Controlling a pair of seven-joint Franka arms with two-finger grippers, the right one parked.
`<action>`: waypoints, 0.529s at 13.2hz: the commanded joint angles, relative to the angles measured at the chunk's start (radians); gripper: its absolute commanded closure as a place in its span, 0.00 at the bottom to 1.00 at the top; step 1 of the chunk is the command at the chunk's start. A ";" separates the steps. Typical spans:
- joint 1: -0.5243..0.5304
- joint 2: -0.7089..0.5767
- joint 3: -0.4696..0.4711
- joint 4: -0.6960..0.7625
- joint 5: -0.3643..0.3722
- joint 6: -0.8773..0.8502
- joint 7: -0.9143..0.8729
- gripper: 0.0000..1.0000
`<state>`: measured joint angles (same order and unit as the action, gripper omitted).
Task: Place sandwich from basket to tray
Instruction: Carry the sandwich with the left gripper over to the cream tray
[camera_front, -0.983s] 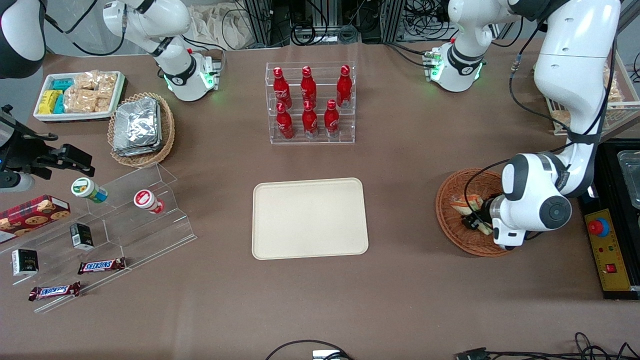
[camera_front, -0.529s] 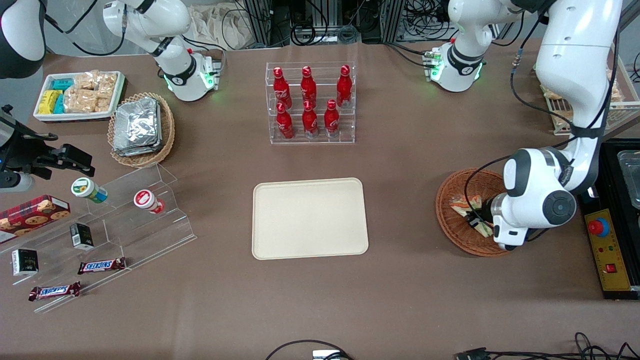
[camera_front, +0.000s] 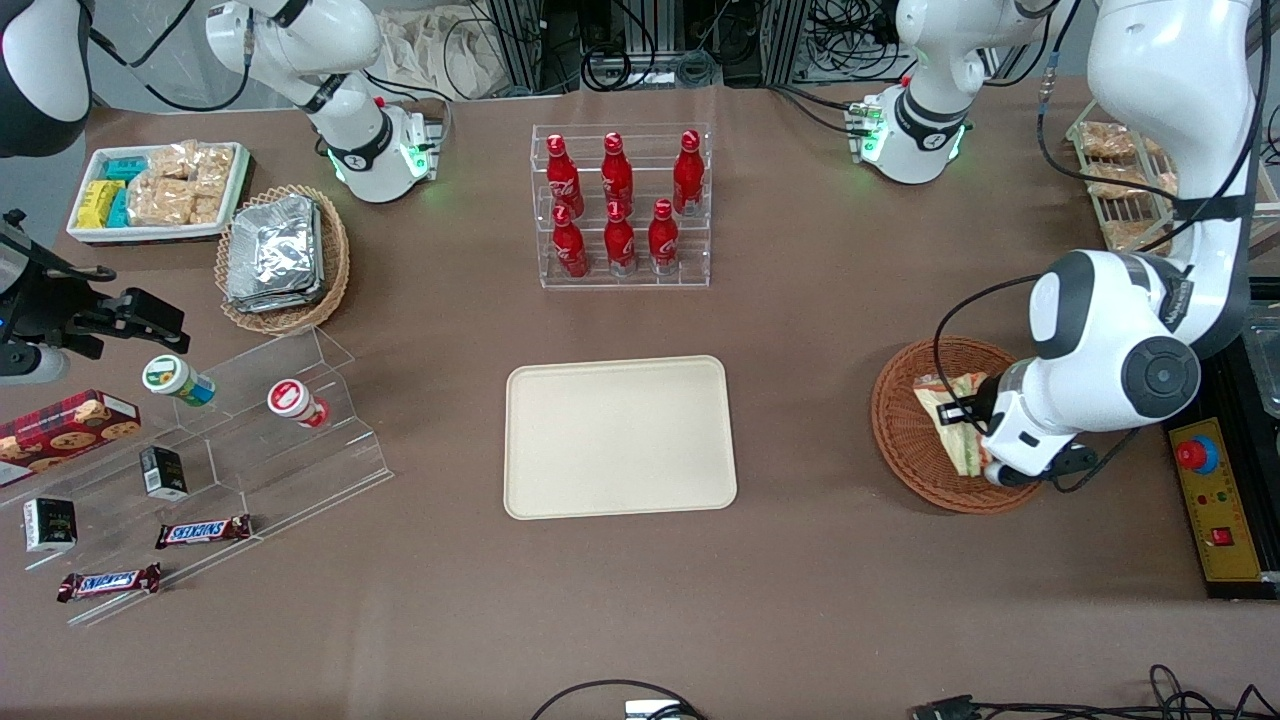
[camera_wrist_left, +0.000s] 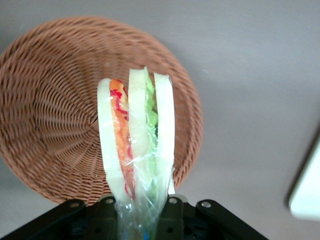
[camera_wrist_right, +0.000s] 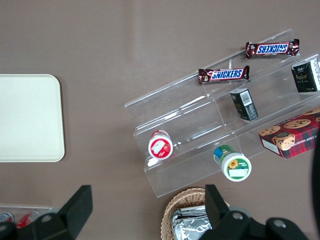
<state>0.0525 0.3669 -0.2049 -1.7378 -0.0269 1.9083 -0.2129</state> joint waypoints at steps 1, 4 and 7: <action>-0.008 0.020 -0.045 0.102 -0.001 -0.058 0.169 0.97; -0.080 0.095 -0.077 0.235 -0.002 -0.126 0.163 0.98; -0.172 0.174 -0.077 0.337 -0.007 -0.170 -0.012 0.99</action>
<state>-0.0758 0.4602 -0.2830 -1.5105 -0.0288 1.7842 -0.1426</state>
